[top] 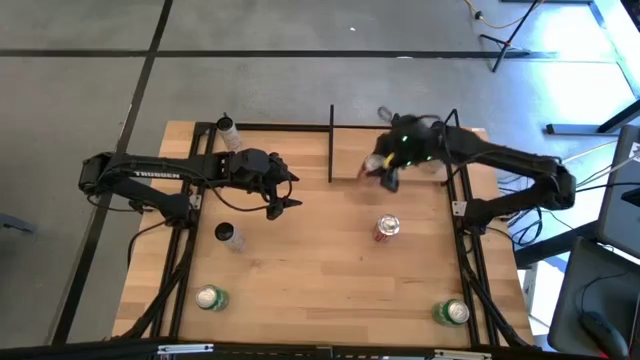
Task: Place canned beverage on shelf
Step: Put the top red soda can on the shelf
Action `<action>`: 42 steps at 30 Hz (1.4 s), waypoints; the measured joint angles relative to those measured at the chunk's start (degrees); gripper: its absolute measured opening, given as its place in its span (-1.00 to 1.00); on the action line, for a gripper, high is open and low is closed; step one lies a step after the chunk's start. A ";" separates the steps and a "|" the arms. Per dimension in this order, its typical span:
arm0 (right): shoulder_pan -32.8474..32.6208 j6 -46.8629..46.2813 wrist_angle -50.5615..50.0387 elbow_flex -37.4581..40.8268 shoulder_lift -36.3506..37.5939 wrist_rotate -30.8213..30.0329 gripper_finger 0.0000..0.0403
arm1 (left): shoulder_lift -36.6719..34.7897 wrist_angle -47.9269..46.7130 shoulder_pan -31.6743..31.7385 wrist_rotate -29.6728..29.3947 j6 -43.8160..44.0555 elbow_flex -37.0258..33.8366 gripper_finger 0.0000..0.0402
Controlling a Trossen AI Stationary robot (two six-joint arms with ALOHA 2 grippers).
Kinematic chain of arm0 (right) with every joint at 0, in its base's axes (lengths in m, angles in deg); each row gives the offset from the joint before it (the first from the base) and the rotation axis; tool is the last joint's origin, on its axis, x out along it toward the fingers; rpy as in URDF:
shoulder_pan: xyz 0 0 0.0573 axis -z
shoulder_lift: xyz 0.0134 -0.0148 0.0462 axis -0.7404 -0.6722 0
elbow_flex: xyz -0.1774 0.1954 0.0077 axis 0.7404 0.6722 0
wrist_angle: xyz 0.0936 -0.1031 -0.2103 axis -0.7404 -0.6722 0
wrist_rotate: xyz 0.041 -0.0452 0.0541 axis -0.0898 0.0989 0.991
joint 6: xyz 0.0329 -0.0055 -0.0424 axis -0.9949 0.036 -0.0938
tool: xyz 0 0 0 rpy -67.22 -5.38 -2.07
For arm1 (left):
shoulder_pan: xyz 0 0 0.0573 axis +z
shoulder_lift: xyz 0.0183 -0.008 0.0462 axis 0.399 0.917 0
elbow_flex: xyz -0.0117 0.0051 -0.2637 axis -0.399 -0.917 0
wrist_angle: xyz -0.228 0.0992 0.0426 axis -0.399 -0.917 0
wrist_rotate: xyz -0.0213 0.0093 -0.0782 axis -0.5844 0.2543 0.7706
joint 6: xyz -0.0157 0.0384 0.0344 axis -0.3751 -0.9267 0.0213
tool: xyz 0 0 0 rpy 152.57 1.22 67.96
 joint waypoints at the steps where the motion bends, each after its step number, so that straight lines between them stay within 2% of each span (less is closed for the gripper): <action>1: 1.86 0.81 -1.01 0.10 0.73 0.43 0.19 | 0.00 -0.01 0.00 -0.02 0.02 0.00 0.70; 8: 14.15 8.54 -2.99 0.07 4.02 3.63 0.19 | 0.00 0.03 0.00 -0.86 0.06 0.00 0.70; 11: 19.14 11.83 -4.02 0.11 3.80 6.92 0.19 | 0.00 0.09 0.00 -2.83 0.08 0.00 0.70; 22: 32.10 21.80 -4.80 0.12 0.56 11.23 0.17 | 0.00 0.68 0.02 -7.93 0.17 0.00 0.70; 27: 32.65 23.06 -1.30 3.94 -1.49 11.85 0.06 | 0.00 1.03 0.02 -9.07 0.17 0.00 0.70; 32: 32.67 23.93 1.25 8.25 -1.56 10.27 0.05 | 0.00 1.02 0.02 -9.07 0.17 0.00 0.70; 42: 32.67 25.87 1.70 8.66 -1.40 6.31 0.05 | 0.00 2.93 0.02 -10.87 0.00 0.00 0.70</action>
